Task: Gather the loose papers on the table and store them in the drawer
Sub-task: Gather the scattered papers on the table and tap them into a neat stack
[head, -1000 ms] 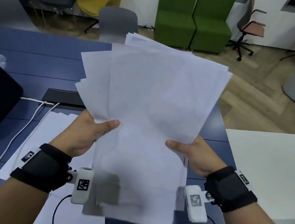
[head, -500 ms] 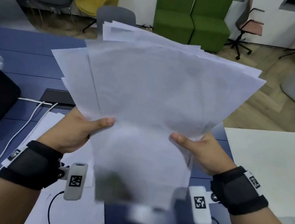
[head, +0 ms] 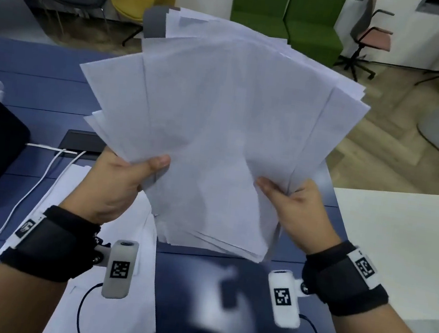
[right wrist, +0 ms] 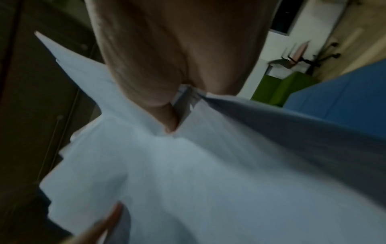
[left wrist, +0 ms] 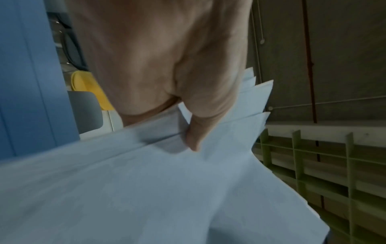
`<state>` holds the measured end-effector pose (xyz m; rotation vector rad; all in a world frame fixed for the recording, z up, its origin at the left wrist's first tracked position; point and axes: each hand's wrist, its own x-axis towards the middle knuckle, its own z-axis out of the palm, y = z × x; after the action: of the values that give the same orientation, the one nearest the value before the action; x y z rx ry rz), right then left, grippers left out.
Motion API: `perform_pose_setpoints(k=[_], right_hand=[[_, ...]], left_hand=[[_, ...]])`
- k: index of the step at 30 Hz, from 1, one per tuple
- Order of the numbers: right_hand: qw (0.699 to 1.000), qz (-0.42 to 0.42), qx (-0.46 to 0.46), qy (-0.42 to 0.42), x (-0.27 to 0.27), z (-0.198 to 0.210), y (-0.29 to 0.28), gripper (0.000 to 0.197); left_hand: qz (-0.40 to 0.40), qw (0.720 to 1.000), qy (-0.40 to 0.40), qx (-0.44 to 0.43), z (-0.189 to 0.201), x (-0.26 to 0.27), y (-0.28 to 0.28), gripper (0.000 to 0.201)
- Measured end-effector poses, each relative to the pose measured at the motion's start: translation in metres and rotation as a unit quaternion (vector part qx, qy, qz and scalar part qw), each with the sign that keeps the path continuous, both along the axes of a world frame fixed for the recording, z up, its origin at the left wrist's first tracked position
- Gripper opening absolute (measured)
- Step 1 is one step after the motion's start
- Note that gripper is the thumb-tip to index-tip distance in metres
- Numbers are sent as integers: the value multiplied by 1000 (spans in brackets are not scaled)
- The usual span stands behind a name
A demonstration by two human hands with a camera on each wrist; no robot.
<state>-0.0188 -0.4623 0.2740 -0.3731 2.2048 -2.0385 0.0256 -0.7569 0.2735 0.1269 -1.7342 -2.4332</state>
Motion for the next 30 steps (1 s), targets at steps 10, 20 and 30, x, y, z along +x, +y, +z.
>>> perform_pose_setpoints(k=[10,20,30], right_hand=[[986,-162,-31,28,13,-58,-23,31],[982,-170,51,-67,28,-141,-32,30],[980,-165,61,-88,5,-133,-22,31]], left_hand=[[88,994,-7,-60,-26,0,40,36],[80,985,-113,-101,-108,16,56,41],[134,981,-99,-96,-91,-4,38,27]])
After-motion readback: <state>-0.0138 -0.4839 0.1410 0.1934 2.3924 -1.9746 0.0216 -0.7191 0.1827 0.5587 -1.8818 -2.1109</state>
